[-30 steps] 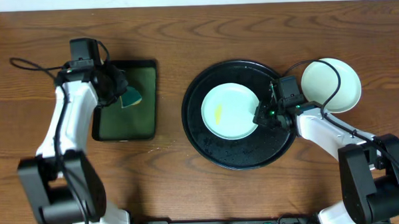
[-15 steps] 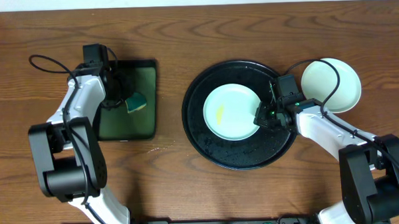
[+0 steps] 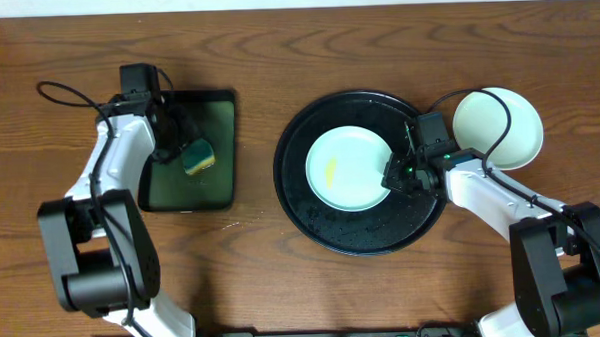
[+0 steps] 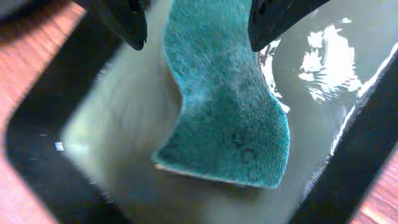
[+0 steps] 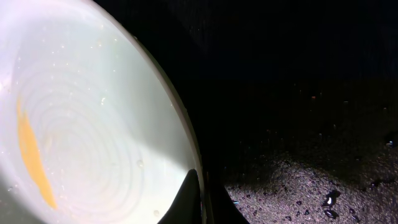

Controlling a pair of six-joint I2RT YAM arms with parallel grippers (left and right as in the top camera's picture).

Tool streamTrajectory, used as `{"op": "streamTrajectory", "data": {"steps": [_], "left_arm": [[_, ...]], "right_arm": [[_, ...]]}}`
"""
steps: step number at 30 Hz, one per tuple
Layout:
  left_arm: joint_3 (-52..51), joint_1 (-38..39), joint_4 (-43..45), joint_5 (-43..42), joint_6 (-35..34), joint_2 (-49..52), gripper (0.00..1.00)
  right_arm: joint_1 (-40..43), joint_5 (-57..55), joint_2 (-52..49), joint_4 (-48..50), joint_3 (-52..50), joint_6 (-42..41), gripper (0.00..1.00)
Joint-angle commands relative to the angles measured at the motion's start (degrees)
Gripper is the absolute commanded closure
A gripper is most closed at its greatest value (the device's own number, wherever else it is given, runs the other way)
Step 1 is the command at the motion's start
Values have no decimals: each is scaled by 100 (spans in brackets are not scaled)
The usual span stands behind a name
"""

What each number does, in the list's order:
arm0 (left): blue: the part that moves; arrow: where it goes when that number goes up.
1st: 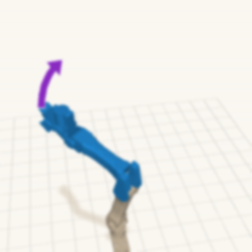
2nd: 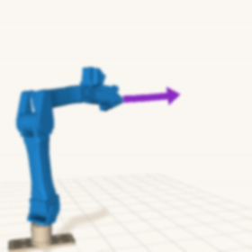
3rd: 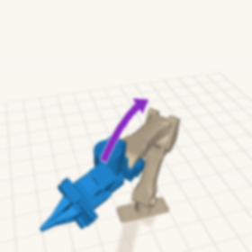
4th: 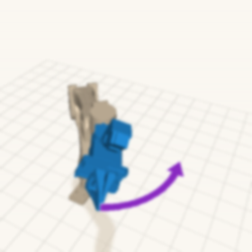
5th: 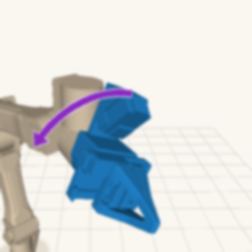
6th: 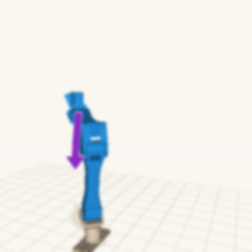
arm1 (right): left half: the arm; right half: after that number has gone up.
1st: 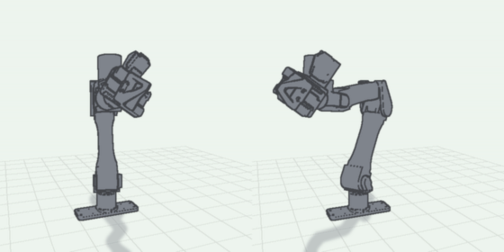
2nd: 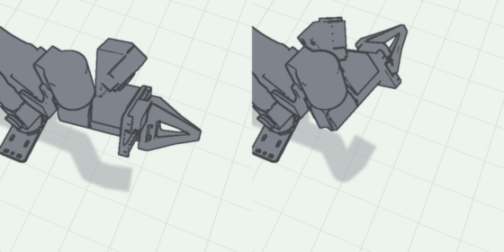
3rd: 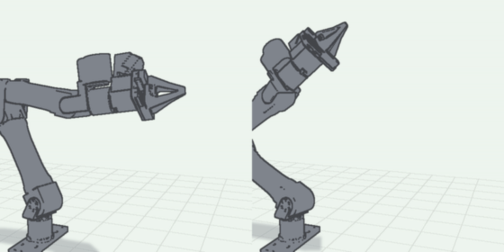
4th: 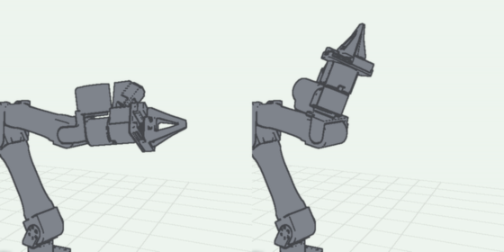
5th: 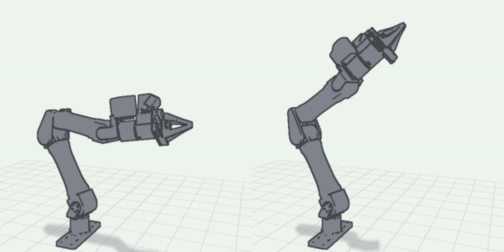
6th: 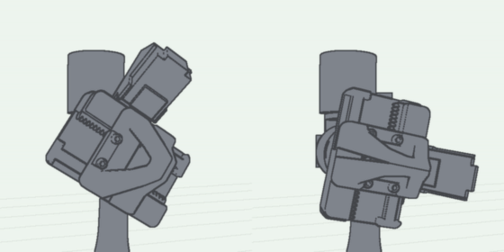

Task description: Clean dirty plates on tray and stack at the side

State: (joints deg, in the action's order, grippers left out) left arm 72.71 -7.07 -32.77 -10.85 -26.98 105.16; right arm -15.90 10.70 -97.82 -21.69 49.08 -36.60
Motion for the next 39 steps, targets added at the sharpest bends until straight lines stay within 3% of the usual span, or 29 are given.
{"op": "streamTrajectory", "data": {"steps": [1, 7, 21, 24, 28, 29, 39], "left_arm": [[4, -31, -61, -24, 42, -122, 46], [-24, -20, -98, 560, 39, -50, 46], [-28, -4, 79, 525, 13, 691, 47], [-28, 37, 79, 529, 17, 715, 58], [-20, 55, 111, 529, 17, 706, 89], [-13, 52, 92, 529, 17, 699, 92], [39, 50, -76, 529, 15, -195, 93]], "right_arm": [[-33, -444, -68, -146, -87, 114, 99], [-33, -444, -68, -146, -87, 114, 99], [-33, -444, -68, -144, -87, 114, 99], [-33, -444, -68, -142, -87, 114, 99], [-33, -444, -68, -144, -87, 114, 99], [-33, -444, -68, -149, -87, 114, 99], [-33, -444, -68, -160, -87, 114, 99]]}}
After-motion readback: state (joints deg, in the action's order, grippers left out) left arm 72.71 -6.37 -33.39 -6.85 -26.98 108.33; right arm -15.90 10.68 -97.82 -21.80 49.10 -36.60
